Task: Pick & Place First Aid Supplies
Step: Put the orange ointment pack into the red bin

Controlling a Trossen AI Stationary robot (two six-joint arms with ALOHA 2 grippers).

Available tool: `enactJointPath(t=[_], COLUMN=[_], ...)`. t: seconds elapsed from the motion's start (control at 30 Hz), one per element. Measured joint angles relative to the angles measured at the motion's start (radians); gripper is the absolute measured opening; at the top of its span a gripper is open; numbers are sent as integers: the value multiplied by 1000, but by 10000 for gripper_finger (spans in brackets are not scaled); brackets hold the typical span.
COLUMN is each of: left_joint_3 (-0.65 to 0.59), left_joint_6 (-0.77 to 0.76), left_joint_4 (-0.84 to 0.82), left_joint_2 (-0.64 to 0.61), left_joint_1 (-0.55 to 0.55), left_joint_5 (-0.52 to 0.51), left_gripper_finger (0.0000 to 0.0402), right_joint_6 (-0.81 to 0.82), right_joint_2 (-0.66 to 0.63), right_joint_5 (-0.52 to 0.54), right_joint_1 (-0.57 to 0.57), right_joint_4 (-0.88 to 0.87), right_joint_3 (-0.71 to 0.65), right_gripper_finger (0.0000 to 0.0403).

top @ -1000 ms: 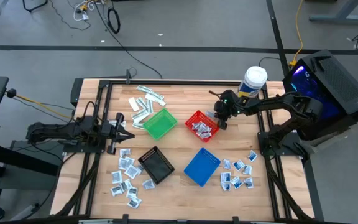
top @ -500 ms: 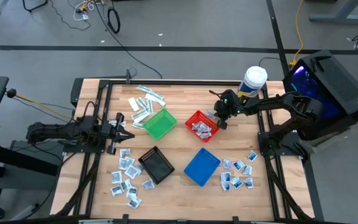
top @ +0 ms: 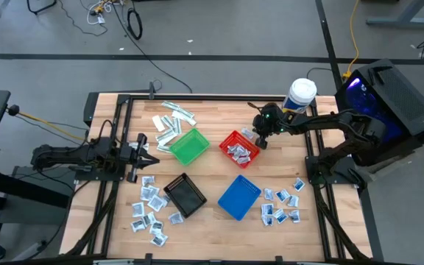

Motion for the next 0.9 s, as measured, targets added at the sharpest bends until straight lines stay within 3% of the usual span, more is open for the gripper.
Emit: enactJointPath(t=[0.37,0.5,0.67,0.9], left_joint_3=[0,0,0,0], left_joint_6=[0,0,0,0], left_joint_4=[0,0,0,0], left_joint_2=[0,0,0,0], left_joint_1=[0,0,0,0], left_joint_5=[0,0,0,0], left_gripper_finger=[25,25,25,25], right_joint_6=[14,15,95,215], right_joint_2=[-75,-75,-75,-61], right_joint_5=[39,22,19,9], right_joint_1=[0,0,0,0], right_joint_4=[-8,-9,-9,-36], right_joint_3=[16,16,16,16], right_gripper_finger=[1,21,75,193])
